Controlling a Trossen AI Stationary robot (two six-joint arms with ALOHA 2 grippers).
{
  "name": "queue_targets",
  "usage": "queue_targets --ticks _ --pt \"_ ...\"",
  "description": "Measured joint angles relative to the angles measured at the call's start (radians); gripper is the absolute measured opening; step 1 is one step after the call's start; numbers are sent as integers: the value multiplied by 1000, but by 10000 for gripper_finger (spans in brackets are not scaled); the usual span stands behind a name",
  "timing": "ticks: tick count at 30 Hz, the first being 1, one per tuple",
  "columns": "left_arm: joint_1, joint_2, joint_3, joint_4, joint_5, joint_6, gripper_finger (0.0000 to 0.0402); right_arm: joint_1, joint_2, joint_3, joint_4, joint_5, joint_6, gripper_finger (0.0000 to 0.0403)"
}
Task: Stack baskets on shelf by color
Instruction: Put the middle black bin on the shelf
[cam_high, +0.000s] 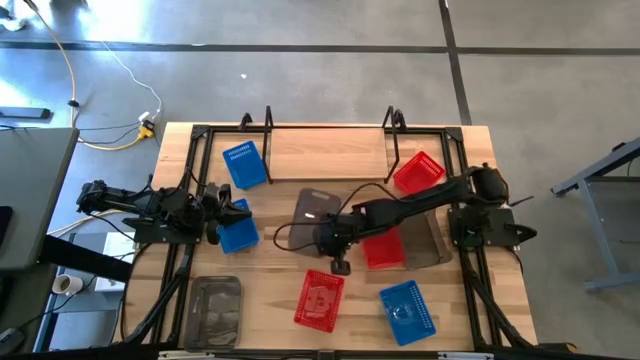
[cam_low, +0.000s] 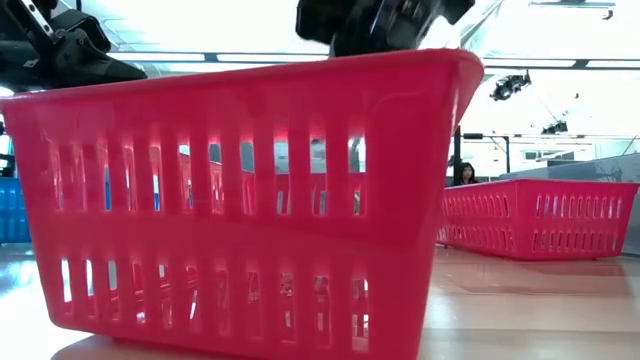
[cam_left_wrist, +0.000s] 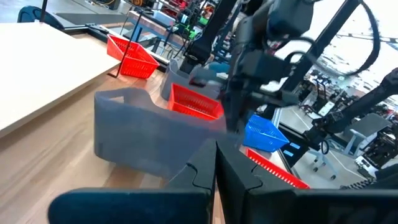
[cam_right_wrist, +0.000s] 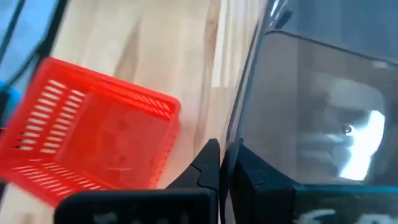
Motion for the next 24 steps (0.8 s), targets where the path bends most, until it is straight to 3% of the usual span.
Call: queue_targets --ticks 10,24 --pt "0 0 0 0 7 0 0 0 -111 0 -4 54 -41 0" --pt "0 0 0 0 7 0 0 -42 -248 0 -140 355 -223 0"
